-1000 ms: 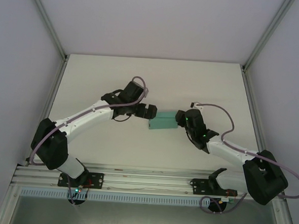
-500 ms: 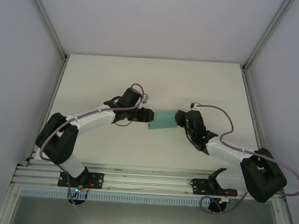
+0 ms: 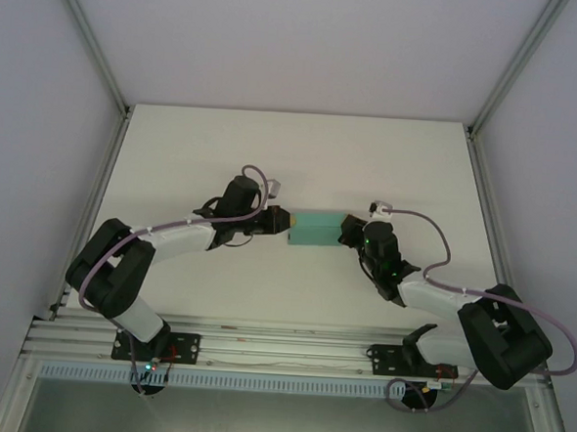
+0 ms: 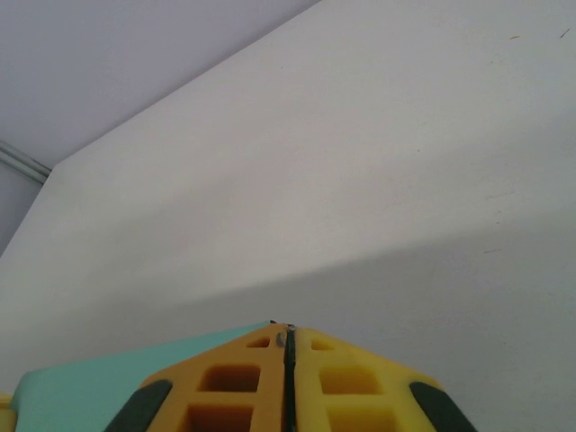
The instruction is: Assemble paper box
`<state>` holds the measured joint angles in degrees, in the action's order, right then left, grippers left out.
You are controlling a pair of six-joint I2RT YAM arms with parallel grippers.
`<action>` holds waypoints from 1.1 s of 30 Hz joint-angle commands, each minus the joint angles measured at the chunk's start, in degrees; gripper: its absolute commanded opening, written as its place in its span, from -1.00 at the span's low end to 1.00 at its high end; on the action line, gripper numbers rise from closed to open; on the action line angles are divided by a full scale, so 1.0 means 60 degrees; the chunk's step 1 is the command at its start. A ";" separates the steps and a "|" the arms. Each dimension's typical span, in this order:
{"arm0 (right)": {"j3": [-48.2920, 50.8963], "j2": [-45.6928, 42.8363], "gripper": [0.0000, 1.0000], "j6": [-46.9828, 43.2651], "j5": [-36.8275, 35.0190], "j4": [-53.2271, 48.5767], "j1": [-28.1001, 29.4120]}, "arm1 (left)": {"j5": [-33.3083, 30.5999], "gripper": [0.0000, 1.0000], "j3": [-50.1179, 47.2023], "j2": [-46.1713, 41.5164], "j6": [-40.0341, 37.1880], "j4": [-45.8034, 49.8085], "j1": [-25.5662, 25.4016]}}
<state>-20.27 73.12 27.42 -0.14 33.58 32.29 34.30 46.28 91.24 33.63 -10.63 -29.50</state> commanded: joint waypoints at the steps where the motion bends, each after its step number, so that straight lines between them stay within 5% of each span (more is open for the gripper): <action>1: 0.0239 0.0517 -0.90 -0.0100 0.1185 -0.2720 0.0148 | -0.0454 -1.00 -0.0197 0.0882 -0.0158 0.1861 -0.0152; 6: -0.0633 0.0218 -0.84 -0.0001 0.1321 -0.3748 0.0154 | -0.0775 -0.84 0.0897 0.0893 -0.0505 0.2933 -0.0154; 10: -0.1576 -0.0228 -0.54 -0.0025 0.1085 -0.4825 0.0141 | -0.0951 -0.19 0.1881 0.0663 -0.0844 0.3576 -0.0149; 14: -0.2741 -0.0453 -0.30 -0.0395 0.0558 -0.6086 0.0112 | -0.1680 0.20 0.2979 0.0440 -0.1234 0.4297 -0.0150; 17: -0.3556 -0.0539 -0.08 -0.0745 0.0209 -0.6727 0.0089 | -0.2308 0.91 0.3629 0.0219 -0.1631 0.4821 -0.0143; 18: -0.3788 -0.0567 -0.03 -0.0850 0.0135 -0.6912 0.0078 | -0.2437 1.00 0.3767 0.0089 -0.1712 0.4908 -0.0134; 22: -0.4529 -0.0714 0.14 -0.1664 0.0302 -0.7247 0.0023 | -0.3305 1.00 0.4237 -0.0438 -0.2043 0.5434 -0.0097; 27: -0.5315 -0.0610 1.00 -0.5136 0.3144 -0.8054 0.0012 | -0.4577 1.00 0.4088 -0.1397 -0.2157 0.5691 0.0192; 33: -0.6809 0.0225 0.99 -0.9503 0.4965 -1.0246 0.0009 | -0.6332 1.00 0.3129 -0.2836 -0.2014 0.5985 0.0888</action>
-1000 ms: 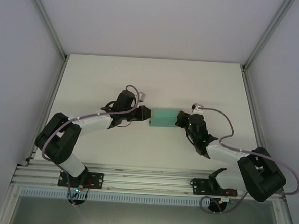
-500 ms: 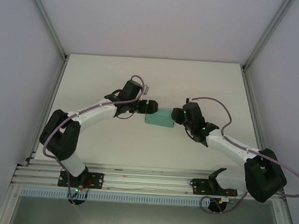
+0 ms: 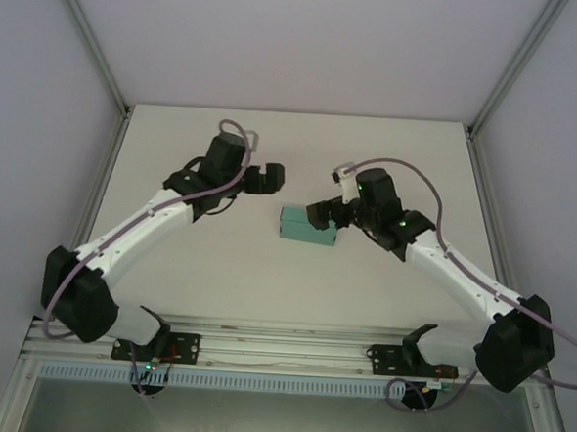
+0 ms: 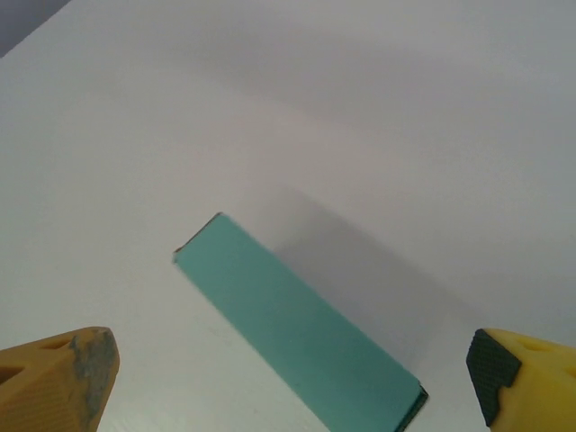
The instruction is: Assemble paper box
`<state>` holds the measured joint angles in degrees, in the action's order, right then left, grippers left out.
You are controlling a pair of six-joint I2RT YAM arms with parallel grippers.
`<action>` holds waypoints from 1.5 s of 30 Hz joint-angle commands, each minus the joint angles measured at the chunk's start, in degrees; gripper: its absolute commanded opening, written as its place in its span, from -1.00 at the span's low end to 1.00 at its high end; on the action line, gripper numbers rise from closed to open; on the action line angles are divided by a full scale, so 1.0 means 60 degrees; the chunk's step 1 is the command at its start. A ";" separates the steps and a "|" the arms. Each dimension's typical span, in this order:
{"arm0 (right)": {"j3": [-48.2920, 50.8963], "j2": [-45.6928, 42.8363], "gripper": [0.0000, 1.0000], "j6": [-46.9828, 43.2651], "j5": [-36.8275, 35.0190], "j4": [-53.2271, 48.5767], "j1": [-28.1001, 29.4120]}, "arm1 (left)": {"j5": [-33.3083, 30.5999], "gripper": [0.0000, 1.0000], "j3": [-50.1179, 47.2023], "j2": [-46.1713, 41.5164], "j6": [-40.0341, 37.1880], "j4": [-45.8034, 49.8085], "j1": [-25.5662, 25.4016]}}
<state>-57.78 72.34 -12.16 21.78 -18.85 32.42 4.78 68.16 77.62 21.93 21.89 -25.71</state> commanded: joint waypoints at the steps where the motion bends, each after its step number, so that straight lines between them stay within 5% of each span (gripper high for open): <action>1: -0.0764 0.0577 0.99 -0.3724 0.1501 -0.1919 -0.0009 | -0.1564 1.00 -0.0846 -0.0865 0.0047 0.0492 0.0412; 14: -0.3187 0.3764 1.00 -0.6716 0.0488 -0.4142 0.0187 | -0.1706 1.00 -0.2813 -0.2218 0.0591 0.0296 0.1487; 22: -0.3992 0.5418 0.77 -0.6778 -0.2209 -0.4545 0.1094 | -0.1550 1.00 -0.2727 -0.1909 0.0466 0.0503 0.1526; 28: -0.4094 0.5677 0.39 -0.6636 -0.3411 -0.3952 0.1389 | -0.1558 1.00 -0.2835 -0.1955 0.0462 0.0488 0.1549; 36: -0.3244 0.5505 0.13 -0.6855 -0.5907 -0.1878 0.1775 | -0.1624 1.00 -0.2817 -0.1970 0.0414 0.0534 0.1566; 45: -0.2444 0.5596 0.20 -0.6932 -0.7583 -0.1278 0.2668 | -0.1587 1.00 -0.2834 -0.1985 0.0416 0.0517 0.1564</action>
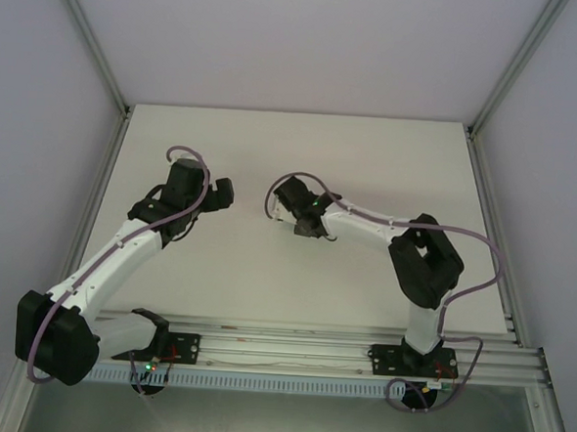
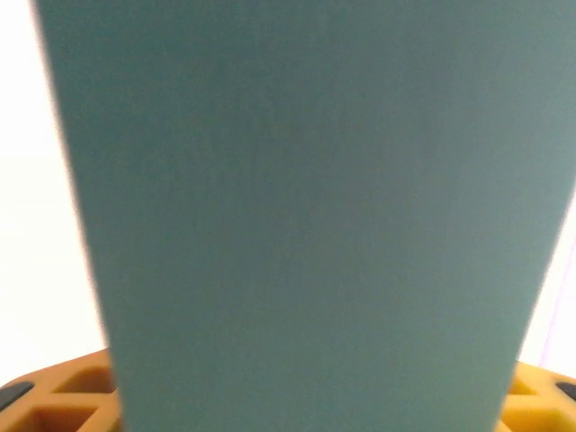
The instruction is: Assemble paper box
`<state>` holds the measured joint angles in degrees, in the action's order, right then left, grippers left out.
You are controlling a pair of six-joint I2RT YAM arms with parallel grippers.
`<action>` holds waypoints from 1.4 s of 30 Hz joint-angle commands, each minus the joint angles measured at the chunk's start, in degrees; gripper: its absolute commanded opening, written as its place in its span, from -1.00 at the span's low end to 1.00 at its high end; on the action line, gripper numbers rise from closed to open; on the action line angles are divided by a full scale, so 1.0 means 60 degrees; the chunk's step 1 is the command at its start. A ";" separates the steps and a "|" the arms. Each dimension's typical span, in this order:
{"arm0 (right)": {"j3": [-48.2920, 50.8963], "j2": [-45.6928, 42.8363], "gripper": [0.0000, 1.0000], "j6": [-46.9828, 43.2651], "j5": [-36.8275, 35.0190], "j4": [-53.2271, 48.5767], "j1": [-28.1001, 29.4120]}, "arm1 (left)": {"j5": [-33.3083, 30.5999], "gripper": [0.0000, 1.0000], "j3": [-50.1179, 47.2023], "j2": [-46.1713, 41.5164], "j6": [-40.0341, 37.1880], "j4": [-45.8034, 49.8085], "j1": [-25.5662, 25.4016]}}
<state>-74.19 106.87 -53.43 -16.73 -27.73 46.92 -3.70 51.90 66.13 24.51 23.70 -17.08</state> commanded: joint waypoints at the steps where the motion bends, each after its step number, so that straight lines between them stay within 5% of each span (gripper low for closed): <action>1: 0.0389 -0.0187 0.24 0.0057 -0.1283 0.0197 0.0348 | -0.0163 1.00 -0.0122 -0.0069 -0.0025 0.0201 0.0126; 9: 0.1420 -0.1688 0.98 0.1427 -0.0324 -0.0510 0.1367 | 0.0002 1.00 -0.0138 -0.0175 -0.0057 0.0060 0.0134; 16: 0.2334 -0.3780 0.99 0.2054 0.1500 -0.1075 0.1439 | 0.0049 1.00 -0.0168 -0.0163 -0.0149 -0.0082 0.0138; 21: 0.3354 -0.5779 1.00 0.2169 0.1764 0.0230 0.1177 | 0.0048 1.00 -0.0133 -0.0127 -0.0192 -0.0439 0.0166; 32: 0.4266 -0.7588 1.00 0.6329 0.2783 0.2513 -0.2677 | -0.1126 1.00 -0.0501 0.0031 -0.1076 -0.1556 0.0631; 35: 0.4596 -0.7269 1.00 0.7610 0.1847 0.3257 -0.3729 | -0.2465 1.00 -0.1602 -0.0071 -0.1630 -0.3328 0.0875; 42: 0.5951 -0.6283 1.00 0.8948 0.2463 0.5666 -0.5980 | -0.2425 1.00 -0.3993 -0.0036 -0.3166 -0.7631 0.1836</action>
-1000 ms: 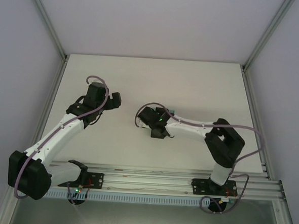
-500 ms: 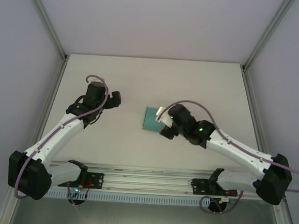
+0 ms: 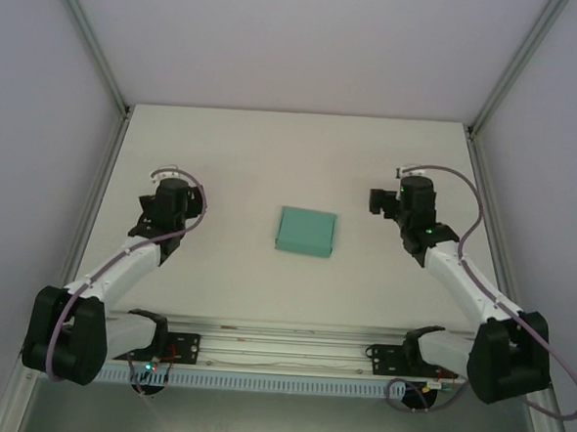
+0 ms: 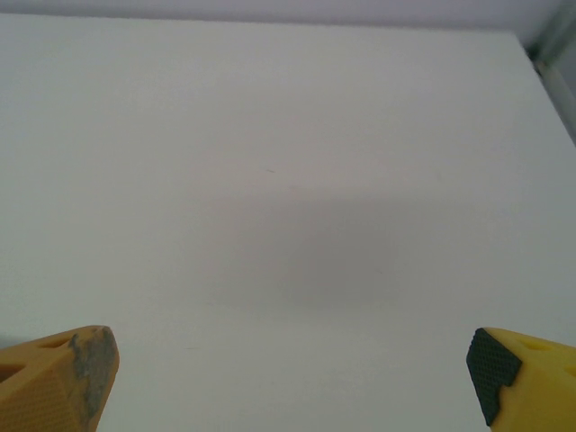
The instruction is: Assemble paper box
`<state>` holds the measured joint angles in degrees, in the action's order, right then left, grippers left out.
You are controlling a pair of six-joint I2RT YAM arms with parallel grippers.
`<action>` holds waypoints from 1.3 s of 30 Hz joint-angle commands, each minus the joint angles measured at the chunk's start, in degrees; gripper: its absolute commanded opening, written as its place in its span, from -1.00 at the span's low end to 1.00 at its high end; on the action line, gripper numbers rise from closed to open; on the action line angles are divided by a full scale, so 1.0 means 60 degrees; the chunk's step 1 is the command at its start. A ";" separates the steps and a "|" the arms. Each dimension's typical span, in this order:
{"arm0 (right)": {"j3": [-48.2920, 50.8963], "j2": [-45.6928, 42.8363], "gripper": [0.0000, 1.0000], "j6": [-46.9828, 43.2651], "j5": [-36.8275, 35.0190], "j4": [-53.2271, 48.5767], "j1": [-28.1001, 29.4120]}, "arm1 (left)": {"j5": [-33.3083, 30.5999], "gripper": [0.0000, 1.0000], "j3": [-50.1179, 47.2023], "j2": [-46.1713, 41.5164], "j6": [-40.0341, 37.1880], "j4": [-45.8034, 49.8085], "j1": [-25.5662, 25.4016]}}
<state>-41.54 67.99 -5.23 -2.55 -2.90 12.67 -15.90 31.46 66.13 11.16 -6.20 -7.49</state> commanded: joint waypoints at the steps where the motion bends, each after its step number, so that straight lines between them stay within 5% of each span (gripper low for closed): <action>1: 0.0688 0.0315 1.00 0.0967 0.0170 0.1871 -0.0434 | -0.0221 1.00 -0.0866 -0.0013 -0.0926 -0.3115 0.0368; 11: 0.2408 0.1050 1.00 0.1050 -0.1017 0.5169 -0.1302 | 0.0497 1.00 -0.1994 0.1476 -0.1010 -0.6169 0.1082; 16: 0.4060 0.1385 1.00 0.0933 -0.1653 0.8880 -0.1492 | 0.0930 1.00 -0.2264 0.1995 -0.1338 -0.7376 0.1269; 19: 0.4018 0.1898 1.00 0.1369 -0.1163 0.9047 -0.1961 | 0.1185 1.00 -0.2760 0.2962 -0.1150 -0.9296 0.1595; 23: 0.3240 0.3279 1.00 0.1231 -0.0564 0.9102 -0.2090 | 0.2093 1.00 -0.2277 0.3443 -0.1475 -0.8821 0.1597; 24: 0.3042 0.2908 1.00 0.1247 -0.0344 0.8031 -0.2114 | 0.2111 0.99 -0.2157 0.3308 -0.1425 -0.8270 0.1614; 39: 0.3189 0.2981 0.99 0.1206 -0.0088 0.8383 -0.2212 | 0.2114 1.00 -0.2190 0.3371 -0.1496 -0.8501 0.1584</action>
<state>-21.82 86.63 1.89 -2.96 46.57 -0.21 -4.23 17.54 86.98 2.92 -55.81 1.89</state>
